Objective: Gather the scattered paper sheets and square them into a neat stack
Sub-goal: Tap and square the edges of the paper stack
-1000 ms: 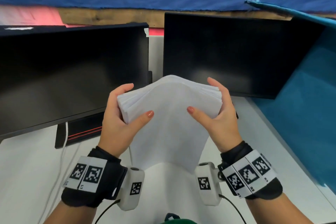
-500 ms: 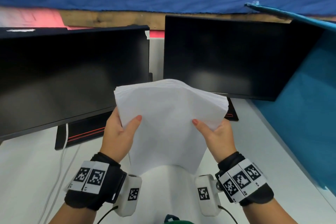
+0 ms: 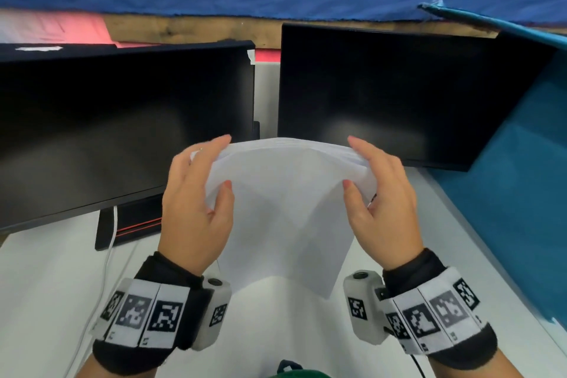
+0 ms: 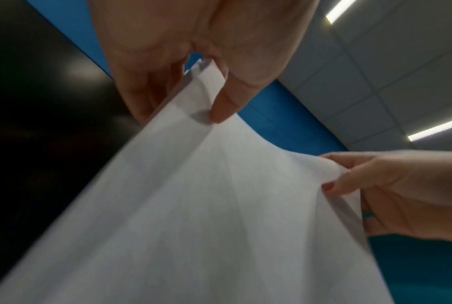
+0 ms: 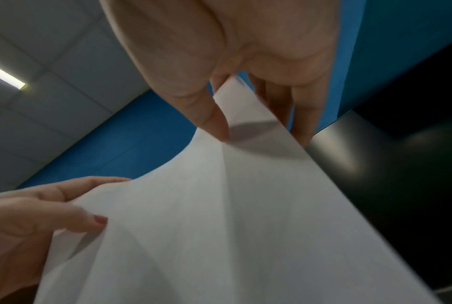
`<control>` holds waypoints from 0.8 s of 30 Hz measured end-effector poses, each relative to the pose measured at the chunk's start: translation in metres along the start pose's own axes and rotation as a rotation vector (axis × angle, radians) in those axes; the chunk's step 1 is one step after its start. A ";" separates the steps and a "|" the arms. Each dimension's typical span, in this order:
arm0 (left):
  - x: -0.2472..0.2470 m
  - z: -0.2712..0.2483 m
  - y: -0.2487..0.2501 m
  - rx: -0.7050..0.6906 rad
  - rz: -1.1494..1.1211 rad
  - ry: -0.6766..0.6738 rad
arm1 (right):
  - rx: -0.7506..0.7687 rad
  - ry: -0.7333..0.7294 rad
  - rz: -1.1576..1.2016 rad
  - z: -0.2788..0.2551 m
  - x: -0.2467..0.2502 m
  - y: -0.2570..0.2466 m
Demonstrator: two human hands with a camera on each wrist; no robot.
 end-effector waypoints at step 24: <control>-0.064 -0.015 -0.088 0.432 -0.709 -0.527 | -0.420 -0.353 0.732 -0.008 -0.061 0.079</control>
Point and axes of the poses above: each hand's wrist, its own z-axis towards the middle knuckle, its own x-axis out of the back of the hand, y = z × x, the point moved 10 cm from there along z, towards the middle knuckle, and after that the axes turned 7 degrees about -y, right-handed, at the moved point
